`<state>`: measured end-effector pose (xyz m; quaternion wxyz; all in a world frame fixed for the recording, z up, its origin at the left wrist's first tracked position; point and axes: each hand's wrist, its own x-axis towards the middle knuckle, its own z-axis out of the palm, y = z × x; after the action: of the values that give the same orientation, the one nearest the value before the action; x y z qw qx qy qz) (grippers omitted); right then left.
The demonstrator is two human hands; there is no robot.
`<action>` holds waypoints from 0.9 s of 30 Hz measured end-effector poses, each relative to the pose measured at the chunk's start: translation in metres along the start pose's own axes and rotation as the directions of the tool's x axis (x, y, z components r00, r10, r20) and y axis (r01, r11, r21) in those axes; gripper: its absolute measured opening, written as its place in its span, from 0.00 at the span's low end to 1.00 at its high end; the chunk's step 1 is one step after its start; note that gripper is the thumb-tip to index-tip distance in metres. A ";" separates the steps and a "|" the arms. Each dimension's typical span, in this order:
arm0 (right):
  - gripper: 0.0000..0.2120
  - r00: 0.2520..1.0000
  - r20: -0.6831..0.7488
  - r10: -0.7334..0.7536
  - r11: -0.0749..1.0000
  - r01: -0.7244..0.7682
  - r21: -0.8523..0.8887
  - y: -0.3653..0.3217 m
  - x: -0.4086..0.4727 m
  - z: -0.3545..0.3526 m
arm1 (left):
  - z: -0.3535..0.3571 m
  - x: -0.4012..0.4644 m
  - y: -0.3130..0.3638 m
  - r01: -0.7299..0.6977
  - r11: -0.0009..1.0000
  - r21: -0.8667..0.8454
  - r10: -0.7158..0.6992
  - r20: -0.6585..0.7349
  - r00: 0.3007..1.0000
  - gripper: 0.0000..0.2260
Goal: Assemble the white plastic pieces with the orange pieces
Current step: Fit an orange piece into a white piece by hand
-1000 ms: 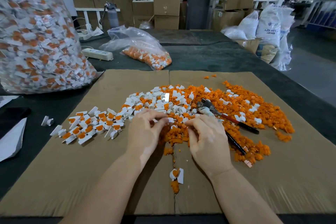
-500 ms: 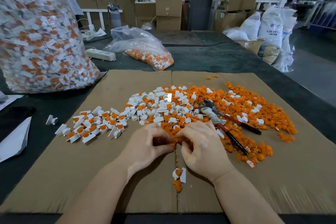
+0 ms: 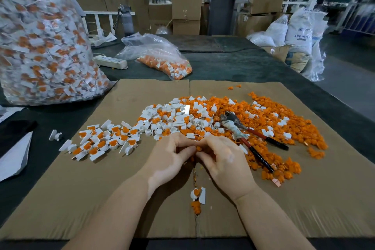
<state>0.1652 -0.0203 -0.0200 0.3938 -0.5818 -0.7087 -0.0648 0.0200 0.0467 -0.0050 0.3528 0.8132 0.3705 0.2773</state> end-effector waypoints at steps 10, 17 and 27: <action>0.07 0.990 -0.138 0.038 0.999 -0.040 -0.017 0.003 0.000 0.003 | 0.005 0.026 -0.005 0.047 0.943 0.329 0.042 -0.256 0.966 0.11; 0.06 0.991 -0.136 0.018 1.000 -0.020 -0.010 0.003 0.001 0.003 | 0.002 0.030 -0.003 0.073 0.989 0.125 -0.016 -0.412 0.911 0.07; 0.09 0.986 -0.156 0.051 0.998 -0.056 -0.031 0.005 0.001 0.002 | -0.002 -0.010 -0.005 0.145 0.982 -0.124 -0.166 -0.172 0.971 0.06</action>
<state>0.1684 -0.0164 -0.0225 0.4392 -0.6007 -0.6586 -0.1117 0.0110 0.0417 -0.0100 0.3828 0.7321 0.4478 0.3420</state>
